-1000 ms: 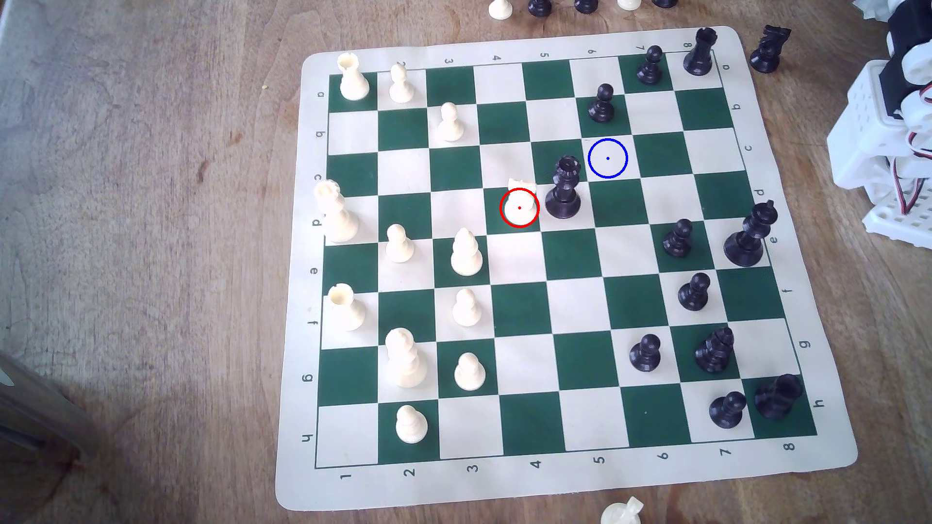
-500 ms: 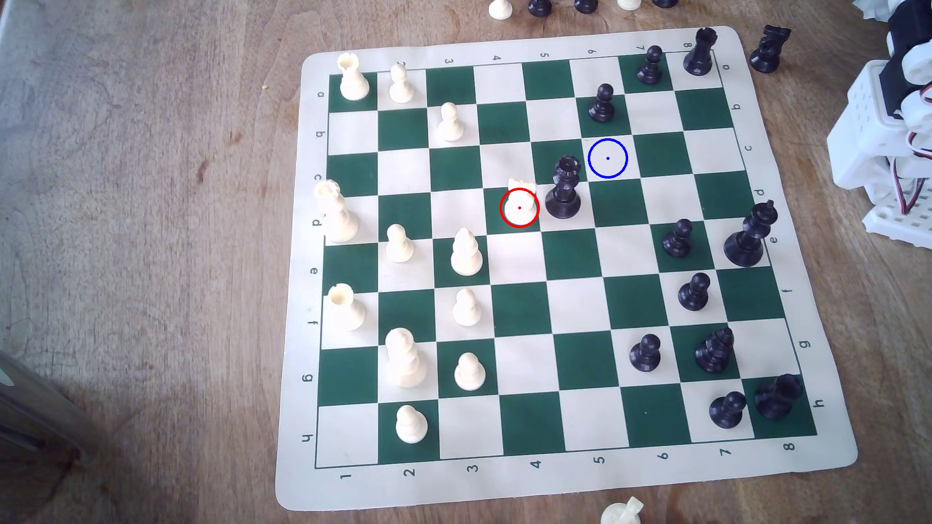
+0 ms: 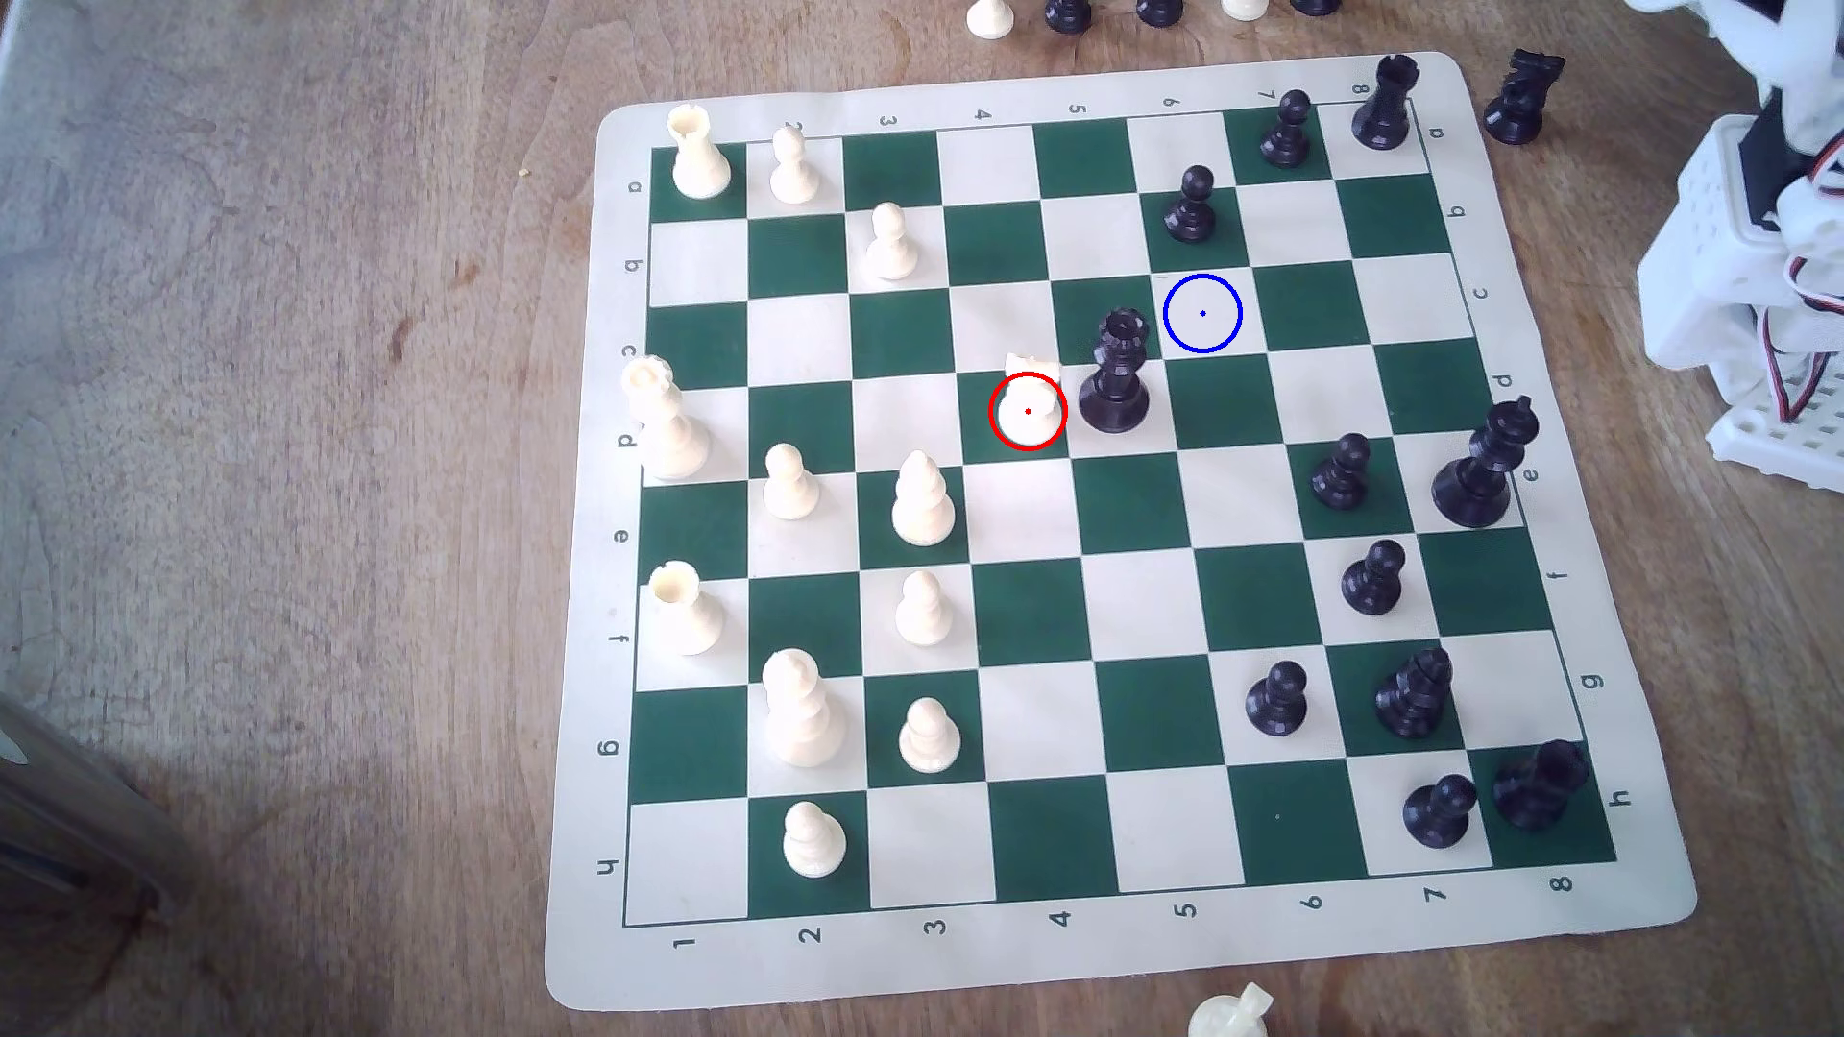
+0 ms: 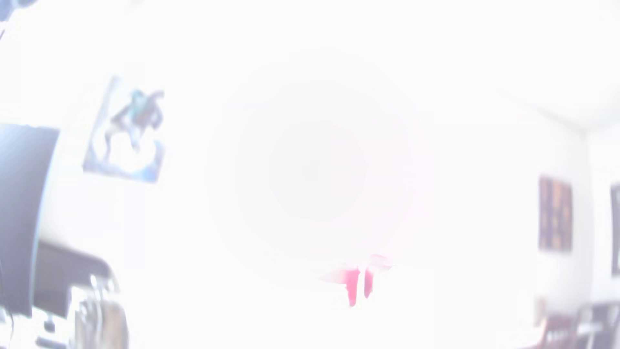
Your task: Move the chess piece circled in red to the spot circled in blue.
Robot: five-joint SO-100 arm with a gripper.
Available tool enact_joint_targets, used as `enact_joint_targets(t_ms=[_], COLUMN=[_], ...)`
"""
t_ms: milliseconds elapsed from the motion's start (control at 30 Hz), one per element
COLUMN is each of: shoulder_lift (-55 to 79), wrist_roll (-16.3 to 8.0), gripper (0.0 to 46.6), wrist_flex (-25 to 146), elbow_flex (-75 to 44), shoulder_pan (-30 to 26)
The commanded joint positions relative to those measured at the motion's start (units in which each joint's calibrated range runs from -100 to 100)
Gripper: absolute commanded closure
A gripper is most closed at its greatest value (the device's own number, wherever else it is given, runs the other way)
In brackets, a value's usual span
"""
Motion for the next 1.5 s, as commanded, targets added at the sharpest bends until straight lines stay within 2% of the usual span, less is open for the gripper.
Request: enact_joint_targets(t_ms=[0,167,233,333,400,500,600,700,800,933,967,1067,1133,1167,1467], shoulder_lift=[3.46,14.75,25.44,36.65,46.24,55.83,64.07,72.3,78.84,85.29,87.33,89.19,90.72,91.15,95.39], wrist_roll=[-1.56,-2.05,-2.74,-4.44,-6.25,-7.37,-8.16,-8.55,-9.96,-11.97,-12.41,-12.6,-12.6,-12.6,-12.94], gripper=[46.4,46.4,46.4,45.1,40.6,40.7,43.3,43.1,42.1,42.6,44.0,43.0,38.5,37.8,36.5], wrist_flex=[27.84,52.66,60.52,63.71,63.88,65.84,68.79,70.43,71.17,71.17,71.33,71.58,71.58,71.74,68.95], elbow_flex=[-13.98,-32.84,-43.45,-52.6,-59.49,-66.11,-71.64,-75.54,-79.71,-83.07,-84.25,-85.06,-85.06,-85.06,-83.34], shoulder_pan=[0.02,-4.05,-6.86,-8.19,-8.27,-8.74,-8.74,-8.9,-9.21,-10.62,-11.32,-11.79,-12.1,-12.18,-11.63])
